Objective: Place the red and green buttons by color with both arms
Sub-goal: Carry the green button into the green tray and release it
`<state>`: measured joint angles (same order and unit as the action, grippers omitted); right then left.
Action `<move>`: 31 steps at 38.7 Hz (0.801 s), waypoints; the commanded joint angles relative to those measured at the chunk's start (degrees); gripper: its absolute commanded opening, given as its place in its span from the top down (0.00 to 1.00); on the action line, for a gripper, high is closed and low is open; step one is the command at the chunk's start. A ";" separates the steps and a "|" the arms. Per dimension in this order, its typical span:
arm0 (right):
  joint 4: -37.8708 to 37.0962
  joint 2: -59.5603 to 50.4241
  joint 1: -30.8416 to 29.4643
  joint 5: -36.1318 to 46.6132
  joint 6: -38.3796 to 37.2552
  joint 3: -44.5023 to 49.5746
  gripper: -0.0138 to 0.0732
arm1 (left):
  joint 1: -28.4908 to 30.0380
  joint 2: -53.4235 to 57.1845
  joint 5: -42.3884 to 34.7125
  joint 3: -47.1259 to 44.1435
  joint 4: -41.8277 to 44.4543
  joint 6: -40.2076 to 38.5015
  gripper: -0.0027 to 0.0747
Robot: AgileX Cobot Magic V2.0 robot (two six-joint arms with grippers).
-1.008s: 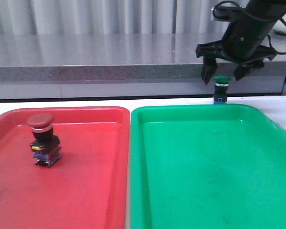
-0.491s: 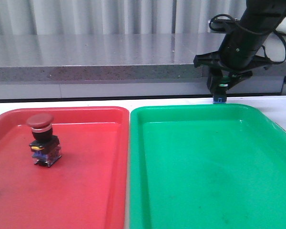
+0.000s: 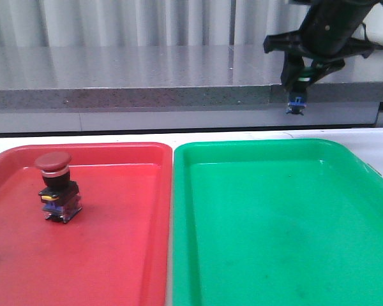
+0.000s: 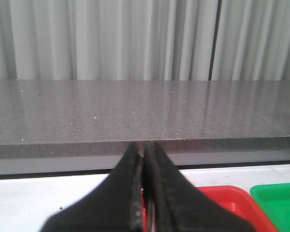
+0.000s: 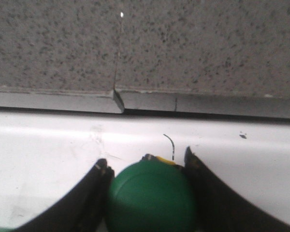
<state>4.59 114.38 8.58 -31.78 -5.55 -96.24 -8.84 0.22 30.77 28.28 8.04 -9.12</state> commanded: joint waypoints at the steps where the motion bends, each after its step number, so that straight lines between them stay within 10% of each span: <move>1: -0.31 -7.62 0.61 0.90 1.24 -0.19 0.61 | 0.03 -0.70 -4.76 1.30 -0.25 -0.44 0.99; 31: 0.78 -31.85 17.94 19.74 1.18 48.49 0.61 | 0.03 -0.70 -4.76 1.30 -0.25 -0.44 0.99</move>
<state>4.86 83.24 25.52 -18.50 -5.08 -47.26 -8.84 0.22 30.77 28.28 8.04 -9.12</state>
